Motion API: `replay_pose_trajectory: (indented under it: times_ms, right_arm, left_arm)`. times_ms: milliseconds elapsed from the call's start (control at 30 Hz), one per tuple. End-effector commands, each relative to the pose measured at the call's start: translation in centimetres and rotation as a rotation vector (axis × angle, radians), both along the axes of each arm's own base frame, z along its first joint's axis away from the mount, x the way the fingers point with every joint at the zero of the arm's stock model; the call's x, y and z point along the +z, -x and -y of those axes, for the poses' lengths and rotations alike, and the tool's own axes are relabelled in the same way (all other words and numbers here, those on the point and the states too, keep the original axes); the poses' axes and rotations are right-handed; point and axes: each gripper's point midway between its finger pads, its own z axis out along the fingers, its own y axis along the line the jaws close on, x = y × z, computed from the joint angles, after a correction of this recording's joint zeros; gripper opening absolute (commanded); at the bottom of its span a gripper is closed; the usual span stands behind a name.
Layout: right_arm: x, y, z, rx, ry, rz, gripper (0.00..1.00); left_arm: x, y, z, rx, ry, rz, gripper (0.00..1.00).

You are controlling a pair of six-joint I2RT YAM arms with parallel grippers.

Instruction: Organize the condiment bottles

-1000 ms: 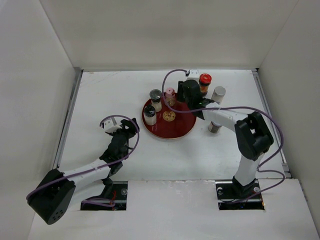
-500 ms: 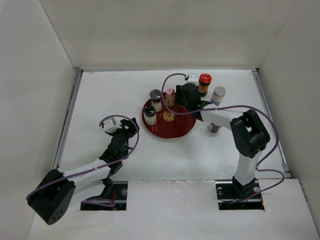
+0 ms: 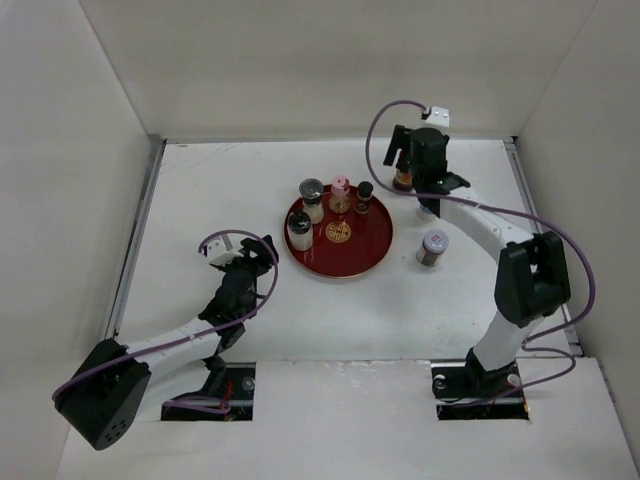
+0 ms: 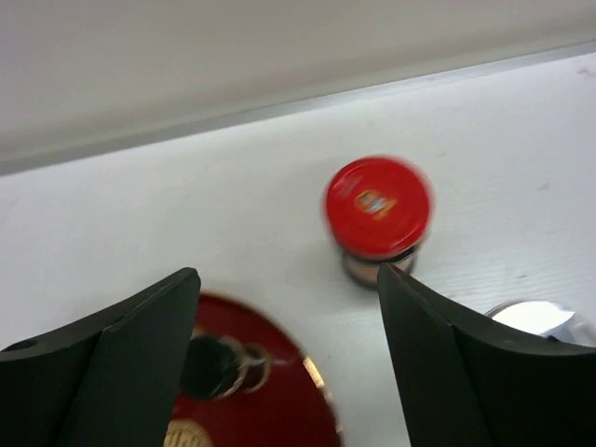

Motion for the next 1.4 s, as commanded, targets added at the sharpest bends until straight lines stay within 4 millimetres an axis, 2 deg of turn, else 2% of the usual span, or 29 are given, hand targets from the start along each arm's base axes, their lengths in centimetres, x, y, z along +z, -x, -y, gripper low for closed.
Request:
replay_pose_trajectory:
  times_ms: [0,100,233,367,500,933,1033,1133,1167,1300,1367]
  right_arm:
    - [-0.6,-2.3,3.6,-0.068,0.077,-0.065,0.85]
    - [-1.3,-4.1,5.0,-0.076,0.147,-0.122,0.9]
    - [-1.9,-5.5,5.6,-0.062,0.188,-0.171,0.92]
    - [-2.3,-6.1,5.0,-0.005,0.218,-0.197,0.95]
    - [-3.9,-6.2,4.8,0.015,0.234,-0.246,0.97]
    - [-7.4,-8.4,4.4,0.036,0.258,-0.291,0.93]
    - [-8.2,-8.5,4.5,0.03,0.262,-0.303,0.89]
    - [-8.4,-8.9,4.4,0.023,0.252,-0.289,0.78]
    - [-8.1,-9.0,4.4,0.02,0.248,-0.277,0.71]
    - [-5.1,-9.7,4.1,0.004,0.216,-0.167,0.54]
    - [-2.9,-9.7,4.0,-0.009,0.186,-0.096,0.51]
  left_arm:
    - [1.5,-0.2,0.4,-0.009,0.048,0.047,0.64]
    - [1.3,-0.4,0.3,-0.005,0.042,0.04,0.64]
    - [1.4,-0.3,0.3,-0.006,0.045,0.044,0.65]
    - [1.3,-0.3,0.3,-0.006,0.043,0.041,0.65]
    - [1.1,-0.4,0.4,-0.005,0.038,0.035,0.65]
    - [1.3,-0.4,0.1,0.001,0.043,0.04,0.65]
    - [1.2,-0.4,0.1,0.001,0.042,0.038,0.65]
    - [1.2,-0.5,0.2,0.001,0.042,0.038,0.65]
    - [1.3,-0.5,0.2,0.001,0.043,0.04,0.65]
    - [1.2,-0.5,0.2,0.001,0.042,0.038,0.65]
    - [1.2,-0.5,0.2,0.001,0.043,0.039,0.65]
